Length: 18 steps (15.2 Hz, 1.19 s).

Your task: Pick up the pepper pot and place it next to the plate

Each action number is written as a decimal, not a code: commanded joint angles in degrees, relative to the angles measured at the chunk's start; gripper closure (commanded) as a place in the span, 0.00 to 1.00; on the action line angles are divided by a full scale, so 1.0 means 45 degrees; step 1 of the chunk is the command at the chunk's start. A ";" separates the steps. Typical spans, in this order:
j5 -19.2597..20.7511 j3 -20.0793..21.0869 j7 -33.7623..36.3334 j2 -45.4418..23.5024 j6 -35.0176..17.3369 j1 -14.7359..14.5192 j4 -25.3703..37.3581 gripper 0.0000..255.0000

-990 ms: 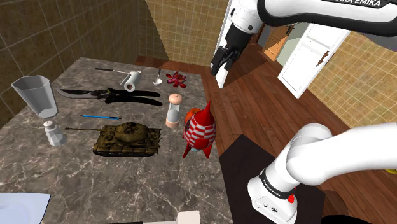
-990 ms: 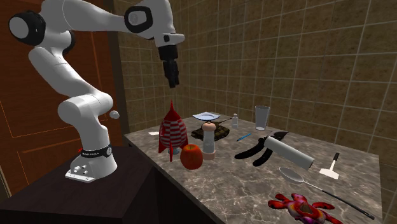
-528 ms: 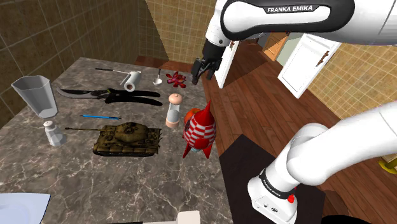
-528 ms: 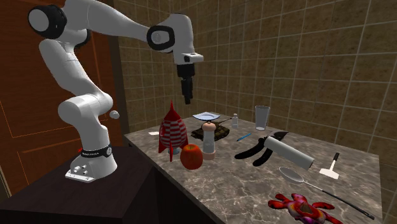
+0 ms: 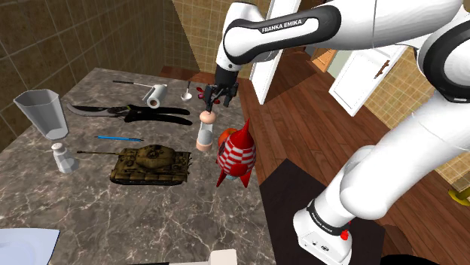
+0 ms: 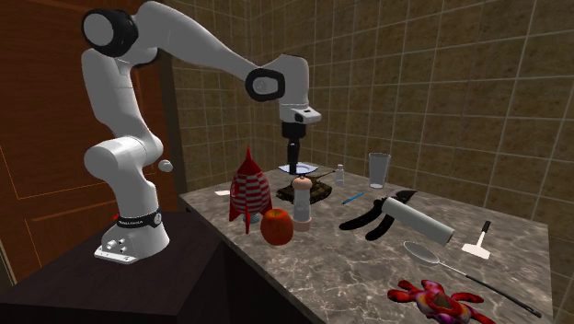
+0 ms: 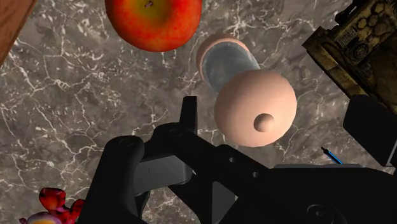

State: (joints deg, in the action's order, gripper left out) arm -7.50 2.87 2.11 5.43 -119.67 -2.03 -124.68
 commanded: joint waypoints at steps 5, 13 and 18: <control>-0.0173 0.0079 0.0003 -0.1117 -0.0948 -0.0081 -0.0034 0.00; -0.0214 0.0116 -0.0017 -0.1412 -0.1546 -0.0118 -0.0334 0.00; -0.0214 0.0116 -0.0017 -0.1411 -0.1544 -0.0118 -0.0333 1.00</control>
State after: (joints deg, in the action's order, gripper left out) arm -8.46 3.40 2.04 -0.90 -126.62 -2.57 -126.16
